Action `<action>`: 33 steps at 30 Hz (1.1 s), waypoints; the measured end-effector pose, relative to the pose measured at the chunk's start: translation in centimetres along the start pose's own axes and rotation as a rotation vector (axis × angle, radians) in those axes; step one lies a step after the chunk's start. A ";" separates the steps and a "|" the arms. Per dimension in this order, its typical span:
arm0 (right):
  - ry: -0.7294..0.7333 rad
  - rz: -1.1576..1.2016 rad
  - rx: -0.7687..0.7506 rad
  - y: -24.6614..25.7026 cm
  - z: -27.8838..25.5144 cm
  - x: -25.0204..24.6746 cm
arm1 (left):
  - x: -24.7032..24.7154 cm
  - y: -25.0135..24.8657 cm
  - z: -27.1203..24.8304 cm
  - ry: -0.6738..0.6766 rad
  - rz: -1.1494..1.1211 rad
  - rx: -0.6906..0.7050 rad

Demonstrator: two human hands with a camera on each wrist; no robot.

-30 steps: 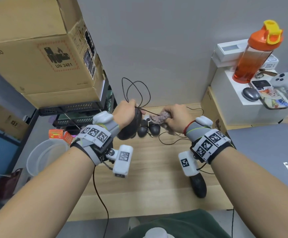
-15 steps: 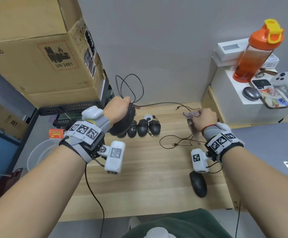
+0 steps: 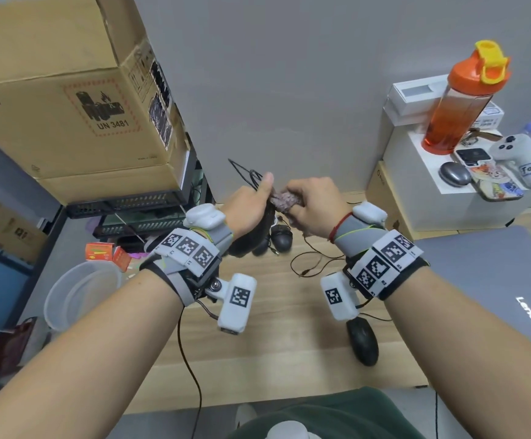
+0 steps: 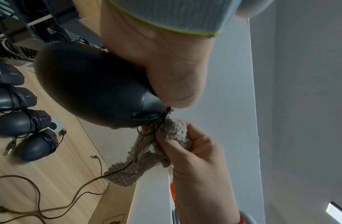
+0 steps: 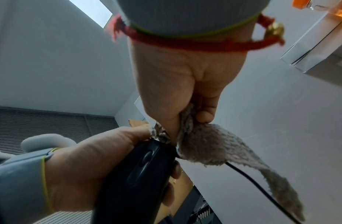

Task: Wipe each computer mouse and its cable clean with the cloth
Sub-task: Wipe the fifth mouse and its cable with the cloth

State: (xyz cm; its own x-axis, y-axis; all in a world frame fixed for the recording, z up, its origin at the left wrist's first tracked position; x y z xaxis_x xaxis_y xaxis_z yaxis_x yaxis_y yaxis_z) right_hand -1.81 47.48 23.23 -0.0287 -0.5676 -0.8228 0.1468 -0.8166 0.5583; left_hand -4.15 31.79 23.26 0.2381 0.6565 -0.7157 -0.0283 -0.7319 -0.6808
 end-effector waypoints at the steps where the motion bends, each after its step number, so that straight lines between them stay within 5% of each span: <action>1: -0.004 -0.001 -0.009 0.1 -0.1 0.2 | 0.1 0.3 0.3 -0.009 -0.003 0.007; 6: 0.002 -0.078 0.010 -0.8 0.2 0.9 | -0.6 0.5 0.3 -0.067 -0.094 -0.055; 15: 0.088 -0.091 0.431 -7.7 -0.9 2.3 | -2.4 1.1 0.0 -0.100 -0.766 -0.036; 20: 0.052 -0.104 0.662 -11.0 -2.1 1.8 | -3.2 1.5 -0.4 -0.027 -0.778 -0.032; 23: -0.056 -0.007 0.766 -11.7 -1.6 0.4 | -3.0 2.2 -0.4 0.073 -0.565 -0.053; 26: -0.136 0.049 0.691 -9.8 -0.1 -0.8 | -2.1 3.2 -0.1 0.109 -0.310 -0.080; 33: -0.139 0.089 0.173 -0.4 0.9 -1.4 | 0.6 1.6 -0.1 0.070 -0.166 -0.016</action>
State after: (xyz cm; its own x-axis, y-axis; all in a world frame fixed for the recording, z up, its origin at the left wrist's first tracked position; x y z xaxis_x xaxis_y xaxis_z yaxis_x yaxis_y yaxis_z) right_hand -2.73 48.49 24.29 -0.1612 -0.6371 -0.7537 -0.0162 -0.7619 0.6475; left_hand -3.94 30.98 21.75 0.3055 0.7546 -0.5806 0.0326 -0.6177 -0.7857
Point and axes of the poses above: each hand's wrist, its own z-axis towards the middle knuckle, its own x-axis out of the palm, y = z × x, the point moved 1 cm from there along z, towards the middle knuckle, and after that the axes turned 7 degrees about x, right-handed, at the moved point
